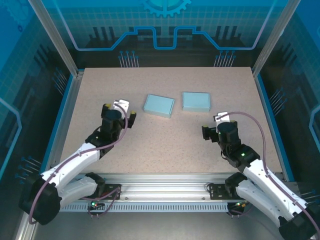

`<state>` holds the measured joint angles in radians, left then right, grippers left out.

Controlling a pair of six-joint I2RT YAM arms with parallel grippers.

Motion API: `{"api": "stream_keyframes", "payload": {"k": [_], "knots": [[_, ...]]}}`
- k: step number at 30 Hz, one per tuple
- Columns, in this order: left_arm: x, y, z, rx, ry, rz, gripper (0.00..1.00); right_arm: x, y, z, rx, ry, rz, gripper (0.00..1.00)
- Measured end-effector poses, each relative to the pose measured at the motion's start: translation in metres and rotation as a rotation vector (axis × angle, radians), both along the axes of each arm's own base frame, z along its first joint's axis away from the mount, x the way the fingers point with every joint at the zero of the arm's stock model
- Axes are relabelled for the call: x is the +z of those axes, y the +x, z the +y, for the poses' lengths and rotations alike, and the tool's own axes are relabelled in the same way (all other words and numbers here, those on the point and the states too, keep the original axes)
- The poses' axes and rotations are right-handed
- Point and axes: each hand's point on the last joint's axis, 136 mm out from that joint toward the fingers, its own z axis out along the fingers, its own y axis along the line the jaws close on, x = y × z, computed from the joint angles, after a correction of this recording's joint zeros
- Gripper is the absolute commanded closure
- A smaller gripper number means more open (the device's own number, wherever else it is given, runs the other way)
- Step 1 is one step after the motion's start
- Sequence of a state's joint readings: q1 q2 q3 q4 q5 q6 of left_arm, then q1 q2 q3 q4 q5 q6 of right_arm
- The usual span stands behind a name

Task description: Fold the paper box

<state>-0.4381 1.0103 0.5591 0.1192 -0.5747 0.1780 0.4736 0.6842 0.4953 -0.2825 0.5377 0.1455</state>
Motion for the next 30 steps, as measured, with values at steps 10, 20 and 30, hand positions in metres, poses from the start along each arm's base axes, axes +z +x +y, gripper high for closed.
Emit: {"api": "stream_keyframes", "payload": {"k": [10, 20, 30], "knots": [[-0.054, -0.020, 0.039, 0.152, -0.068, -0.023, 0.01, -0.033, 0.014, -0.039, -0.058, 0.051, -0.118, 0.00], [-0.083, -0.002, 0.039, 0.130, -0.077, -0.028, 0.01, -0.037, 0.036, -0.046, -0.038, 0.116, -0.173, 0.00], [-0.086, 0.022, 0.037, 0.077, -0.090, -0.091, 0.01, -0.071, 0.056, -0.040, 0.007, 0.125, -0.070, 0.00]]}}
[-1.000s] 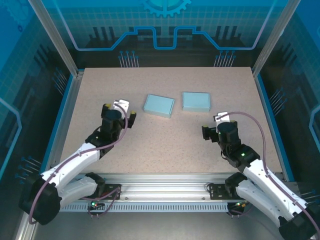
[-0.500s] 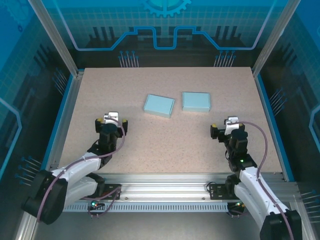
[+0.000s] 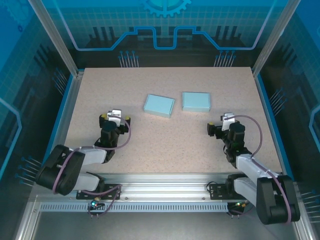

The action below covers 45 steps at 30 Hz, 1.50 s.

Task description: Fold the paper box

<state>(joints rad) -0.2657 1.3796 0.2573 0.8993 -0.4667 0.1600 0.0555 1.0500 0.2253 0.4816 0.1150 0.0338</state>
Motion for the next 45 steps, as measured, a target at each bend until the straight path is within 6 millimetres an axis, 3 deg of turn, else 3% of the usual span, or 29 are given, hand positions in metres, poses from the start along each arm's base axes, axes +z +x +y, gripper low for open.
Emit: {"api": "stream_keyframes", "payload": {"k": [6, 11, 15, 20, 27, 33, 45], "knots": [[-0.013, 0.011, 0.017, 0.027, -0.041, -0.012, 0.01, 0.003, 0.017, 0.004, 0.033, 0.010, -0.015, 0.00], [-0.018, 0.019, 0.042, 0.083, -0.120, -0.012, 0.01, 0.004, 0.024, 0.010, 0.073, 0.021, -0.031, 0.00], [-0.010, 0.034, 0.046, 0.082, -0.182, -0.015, 0.01, 0.004, 0.029, 0.016, 0.109, 0.023, -0.039, 0.00], [-0.012, 0.035, 0.049, 0.085, -0.217, -0.004, 0.01, 0.004, 0.035, 0.023, 0.154, 0.031, -0.058, 0.00], [-0.016, 0.034, 0.046, 0.073, -0.228, 0.015, 0.01, -0.021, 0.051, 0.033, 0.205, 0.046, -0.005, 0.00], [-0.016, 0.034, 0.046, 0.073, -0.233, 0.015, 0.01, -0.016, 0.064, 0.011, 0.059, 0.017, -0.016, 0.00], [-0.016, 0.034, 0.046, 0.074, -0.239, 0.014, 0.01, -0.015, 0.064, -0.013, -0.114, -0.045, -0.022, 0.00]]}}
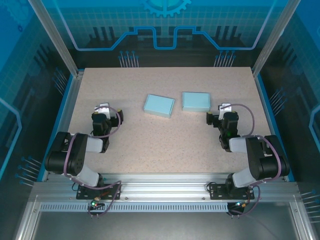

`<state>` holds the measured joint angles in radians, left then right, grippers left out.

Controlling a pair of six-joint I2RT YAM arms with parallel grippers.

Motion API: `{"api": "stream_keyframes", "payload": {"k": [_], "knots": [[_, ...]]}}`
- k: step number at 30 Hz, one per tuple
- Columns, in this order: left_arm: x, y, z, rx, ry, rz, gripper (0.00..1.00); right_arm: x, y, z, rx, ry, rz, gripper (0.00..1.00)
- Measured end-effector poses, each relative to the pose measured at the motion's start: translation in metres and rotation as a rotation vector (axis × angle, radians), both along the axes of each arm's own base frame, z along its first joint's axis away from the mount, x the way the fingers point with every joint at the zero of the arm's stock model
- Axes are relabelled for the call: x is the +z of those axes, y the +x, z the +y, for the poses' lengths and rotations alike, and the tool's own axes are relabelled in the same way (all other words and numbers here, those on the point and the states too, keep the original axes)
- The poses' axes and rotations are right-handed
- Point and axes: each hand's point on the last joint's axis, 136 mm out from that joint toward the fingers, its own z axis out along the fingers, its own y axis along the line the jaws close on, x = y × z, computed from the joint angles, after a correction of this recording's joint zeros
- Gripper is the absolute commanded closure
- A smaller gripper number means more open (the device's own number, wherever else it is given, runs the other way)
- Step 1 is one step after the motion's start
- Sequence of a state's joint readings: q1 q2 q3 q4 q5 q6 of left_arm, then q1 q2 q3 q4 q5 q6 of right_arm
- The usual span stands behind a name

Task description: Fold the paper box

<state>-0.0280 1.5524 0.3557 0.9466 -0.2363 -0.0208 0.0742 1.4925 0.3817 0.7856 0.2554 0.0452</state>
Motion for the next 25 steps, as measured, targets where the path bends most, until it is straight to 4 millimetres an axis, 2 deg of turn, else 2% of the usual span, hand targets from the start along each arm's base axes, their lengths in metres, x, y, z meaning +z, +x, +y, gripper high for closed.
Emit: {"api": "stream_keyframes", "payload": {"k": [25], "knots": [[-0.0023, 0.0000, -0.0047, -0.025, -0.008, 0.011, 0.01, 0.0001, -0.0001, -0.0012, -0.007, -0.003, 0.000, 0.00]]}}
